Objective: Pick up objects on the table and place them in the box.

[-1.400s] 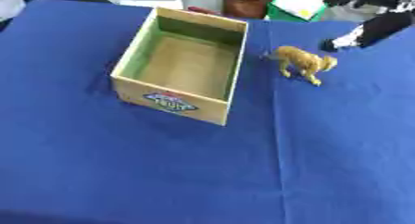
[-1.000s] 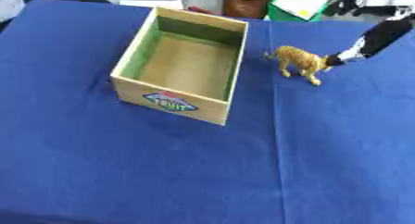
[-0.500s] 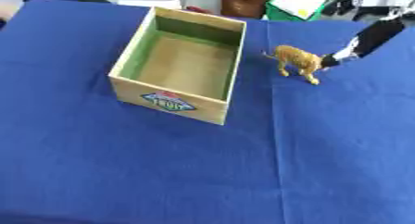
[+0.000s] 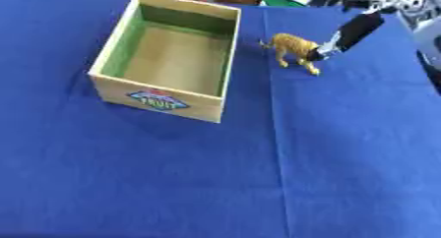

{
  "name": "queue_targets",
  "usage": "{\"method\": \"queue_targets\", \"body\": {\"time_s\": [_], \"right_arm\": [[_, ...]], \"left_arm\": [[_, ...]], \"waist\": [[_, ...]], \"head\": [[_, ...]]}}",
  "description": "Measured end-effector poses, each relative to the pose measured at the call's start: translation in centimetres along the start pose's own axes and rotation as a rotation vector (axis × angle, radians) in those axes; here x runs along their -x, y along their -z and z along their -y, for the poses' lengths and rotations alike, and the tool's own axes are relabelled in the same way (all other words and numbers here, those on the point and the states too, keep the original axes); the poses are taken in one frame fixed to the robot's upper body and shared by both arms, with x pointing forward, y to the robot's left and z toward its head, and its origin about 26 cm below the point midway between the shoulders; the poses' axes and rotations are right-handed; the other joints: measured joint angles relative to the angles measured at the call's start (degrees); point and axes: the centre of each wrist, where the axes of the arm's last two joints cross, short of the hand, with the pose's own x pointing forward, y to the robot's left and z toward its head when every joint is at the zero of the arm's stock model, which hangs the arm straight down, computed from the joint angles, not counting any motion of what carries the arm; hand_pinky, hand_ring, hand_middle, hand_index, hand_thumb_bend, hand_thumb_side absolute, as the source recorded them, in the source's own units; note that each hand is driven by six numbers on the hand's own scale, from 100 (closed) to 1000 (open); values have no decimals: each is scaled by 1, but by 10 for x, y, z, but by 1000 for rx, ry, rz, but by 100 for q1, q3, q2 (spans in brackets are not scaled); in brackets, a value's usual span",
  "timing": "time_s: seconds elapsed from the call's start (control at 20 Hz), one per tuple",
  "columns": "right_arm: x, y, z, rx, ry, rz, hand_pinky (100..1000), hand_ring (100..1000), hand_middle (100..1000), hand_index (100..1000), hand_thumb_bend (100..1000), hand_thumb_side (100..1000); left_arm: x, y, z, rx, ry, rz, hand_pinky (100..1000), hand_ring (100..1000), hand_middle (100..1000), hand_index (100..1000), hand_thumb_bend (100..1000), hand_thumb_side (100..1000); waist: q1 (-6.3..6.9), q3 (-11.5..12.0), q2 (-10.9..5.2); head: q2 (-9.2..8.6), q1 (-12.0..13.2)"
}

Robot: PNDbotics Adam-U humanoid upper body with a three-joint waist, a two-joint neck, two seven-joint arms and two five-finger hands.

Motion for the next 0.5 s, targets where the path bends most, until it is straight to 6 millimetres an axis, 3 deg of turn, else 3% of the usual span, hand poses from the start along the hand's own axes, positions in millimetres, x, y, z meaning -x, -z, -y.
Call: {"method": "queue_targets", "body": {"time_s": [0.5], "right_arm": [[-16,10,1,54,-31,-18,877,982,934,1000,630,504]], "left_arm": [[0,-1,1,-3,-5,-3,576,606,578,775,100,735]], "waist": [[25,-60,146]], "head": [[-137,-122]]}}
